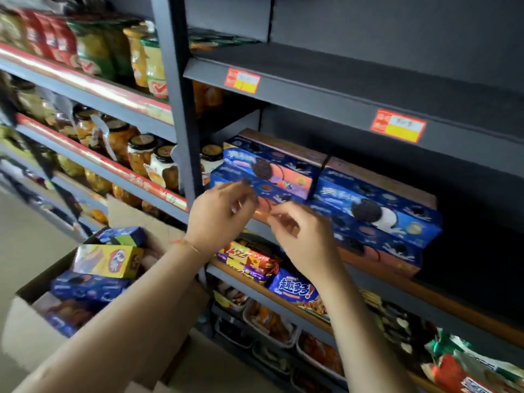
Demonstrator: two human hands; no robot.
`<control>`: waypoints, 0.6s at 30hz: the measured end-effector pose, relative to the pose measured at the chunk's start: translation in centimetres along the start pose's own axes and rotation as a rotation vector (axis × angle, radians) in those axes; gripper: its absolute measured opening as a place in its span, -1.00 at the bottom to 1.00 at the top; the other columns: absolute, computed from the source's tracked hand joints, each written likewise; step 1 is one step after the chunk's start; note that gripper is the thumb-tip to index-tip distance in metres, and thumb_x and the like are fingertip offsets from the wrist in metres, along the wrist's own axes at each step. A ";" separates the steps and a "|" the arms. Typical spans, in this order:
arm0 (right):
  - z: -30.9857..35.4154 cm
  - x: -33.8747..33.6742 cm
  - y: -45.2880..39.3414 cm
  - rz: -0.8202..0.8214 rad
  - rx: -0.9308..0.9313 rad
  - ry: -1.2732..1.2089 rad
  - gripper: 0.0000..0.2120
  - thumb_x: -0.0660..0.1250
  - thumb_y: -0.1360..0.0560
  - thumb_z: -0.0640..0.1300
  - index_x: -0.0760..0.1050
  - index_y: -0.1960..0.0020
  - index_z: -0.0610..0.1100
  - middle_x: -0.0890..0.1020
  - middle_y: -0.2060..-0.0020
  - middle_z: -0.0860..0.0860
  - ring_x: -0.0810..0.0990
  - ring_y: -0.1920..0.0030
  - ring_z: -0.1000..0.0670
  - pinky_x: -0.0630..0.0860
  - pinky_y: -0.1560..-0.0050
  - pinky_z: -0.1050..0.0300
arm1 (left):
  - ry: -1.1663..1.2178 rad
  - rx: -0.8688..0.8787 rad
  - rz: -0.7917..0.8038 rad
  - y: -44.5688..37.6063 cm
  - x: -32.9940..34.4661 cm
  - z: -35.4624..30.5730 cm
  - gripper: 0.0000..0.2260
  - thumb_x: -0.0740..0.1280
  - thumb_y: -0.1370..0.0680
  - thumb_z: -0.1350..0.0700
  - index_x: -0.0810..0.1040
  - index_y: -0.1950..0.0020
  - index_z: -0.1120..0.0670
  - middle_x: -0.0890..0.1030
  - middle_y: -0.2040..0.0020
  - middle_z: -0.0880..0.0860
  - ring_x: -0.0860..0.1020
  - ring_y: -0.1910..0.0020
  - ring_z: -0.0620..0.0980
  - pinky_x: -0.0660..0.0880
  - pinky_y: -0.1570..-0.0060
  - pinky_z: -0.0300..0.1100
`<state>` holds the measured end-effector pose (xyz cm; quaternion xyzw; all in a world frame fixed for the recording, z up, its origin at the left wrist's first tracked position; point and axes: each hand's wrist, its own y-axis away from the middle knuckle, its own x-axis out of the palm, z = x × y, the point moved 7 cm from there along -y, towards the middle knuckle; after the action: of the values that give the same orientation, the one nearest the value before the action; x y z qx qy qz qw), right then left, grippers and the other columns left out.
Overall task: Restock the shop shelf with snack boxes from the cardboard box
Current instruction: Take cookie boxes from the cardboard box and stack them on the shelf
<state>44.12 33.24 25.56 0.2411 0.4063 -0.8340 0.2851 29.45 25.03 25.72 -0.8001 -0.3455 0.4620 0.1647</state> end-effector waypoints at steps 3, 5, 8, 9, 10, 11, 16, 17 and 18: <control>0.2 10.1 0.8 0.234 0.141 -0.162 -0.94 0.40 -0.54 -0.12 0.63 0.04 -0.09 0.65 0.21 0.14 0.61 0.18 0.21 0.47 0.20 0.39 | 0.005 -0.292 0.075 5.9 -1.1 8.9 -0.70 0.16 -0.51 -0.12 0.64 0.10 -0.03 0.63 0.24 -0.12 0.58 0.28 -0.09 0.53 0.27 -0.10; -0.3 17.3 1.5 0.383 0.240 -0.193 -0.93 0.39 -0.55 -0.13 0.64 0.04 -0.09 0.67 0.19 0.12 0.61 0.16 0.22 0.48 0.16 0.37 | -0.026 -0.501 0.161 10.7 -1.4 16.4 -0.71 0.18 -0.52 -0.12 0.64 0.10 -0.03 0.66 0.23 -0.07 0.61 0.23 -0.01 0.54 0.22 -0.06; -0.6 27.6 2.8 0.582 0.361 -0.183 -0.92 0.37 -0.56 -0.12 0.64 0.04 -0.07 0.66 0.19 0.10 0.57 0.19 0.24 0.48 0.15 0.30 | -0.041 -0.802 0.238 17.3 -3.0 26.9 -0.81 0.28 -0.58 -0.05 0.64 0.06 -0.02 0.68 0.19 0.02 0.64 0.16 0.09 0.57 0.16 -0.02; -0.5 30.9 3.2 0.639 0.385 -0.176 -0.94 0.37 -0.56 -0.11 0.62 0.05 -0.04 0.64 0.19 0.11 0.57 0.19 0.23 0.46 0.16 0.29 | -0.031 -0.890 0.261 19.3 -3.5 29.9 -0.84 0.30 -0.57 -0.03 0.64 0.05 -0.02 0.68 0.18 0.03 0.64 0.14 0.10 0.57 0.14 -0.03; -0.1 34.0 3.6 0.690 0.403 -0.170 -0.96 0.37 -0.55 -0.10 0.59 0.06 0.00 0.63 0.18 0.10 0.57 0.17 0.18 0.47 0.14 0.26 | -0.021 -0.964 0.285 21.1 -3.9 32.6 -0.86 0.31 -0.56 -0.01 0.63 0.06 -0.01 0.68 0.17 0.03 0.65 0.13 0.09 0.57 0.13 -0.06; 0.0 37.2 4.0 0.738 0.421 -0.159 -0.97 0.39 -0.53 -0.10 0.58 0.06 0.02 0.61 0.17 0.09 0.58 0.14 0.10 0.48 0.12 0.20 | -0.015 -1.022 0.311 22.6 -4.4 34.9 -0.87 0.31 -0.55 0.01 0.61 0.09 0.00 0.68 0.16 0.04 0.65 0.11 0.09 0.55 0.13 -0.10; 0.3 49.9 6.4 0.926 0.588 -0.050 -0.67 0.44 -0.46 -0.22 0.54 -0.21 -0.13 0.45 -0.01 -0.04 0.51 0.05 -0.04 0.45 -0.03 0.15 | 0.065 -1.240 0.333 27.9 -6.0 43.5 -0.85 0.30 -0.57 0.09 0.66 0.02 0.09 0.68 0.05 0.09 0.63 0.02 0.11 0.53 0.02 -0.10; 0.3 51.6 6.7 0.935 0.624 -0.032 -0.61 0.45 -0.45 -0.24 0.50 -0.26 -0.13 0.44 -0.07 -0.08 0.53 -0.04 -0.09 0.45 -0.10 0.12 | 0.096 -1.278 0.346 28.8 -6.0 44.8 -0.83 0.29 -0.57 0.09 0.67 0.01 0.10 0.68 0.06 0.10 0.63 0.04 0.13 0.56 -0.01 -0.06; 0.1 53.0 7.0 0.937 0.651 0.001 -0.56 0.46 -0.44 -0.24 0.48 -0.29 -0.14 0.43 -0.13 -0.11 0.52 -0.11 -0.13 0.42 -0.16 0.11 | 0.139 -1.310 0.351 29.5 -5.9 45.9 -0.83 0.29 -0.56 0.10 0.67 0.02 0.10 0.69 0.07 0.11 0.63 0.06 0.15 0.58 -0.01 -0.01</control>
<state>10.55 14.74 -11.75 0.4712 -0.0218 -0.7006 0.5354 0.18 -2.51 -11.61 -0.8069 -0.4074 0.1249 -0.4092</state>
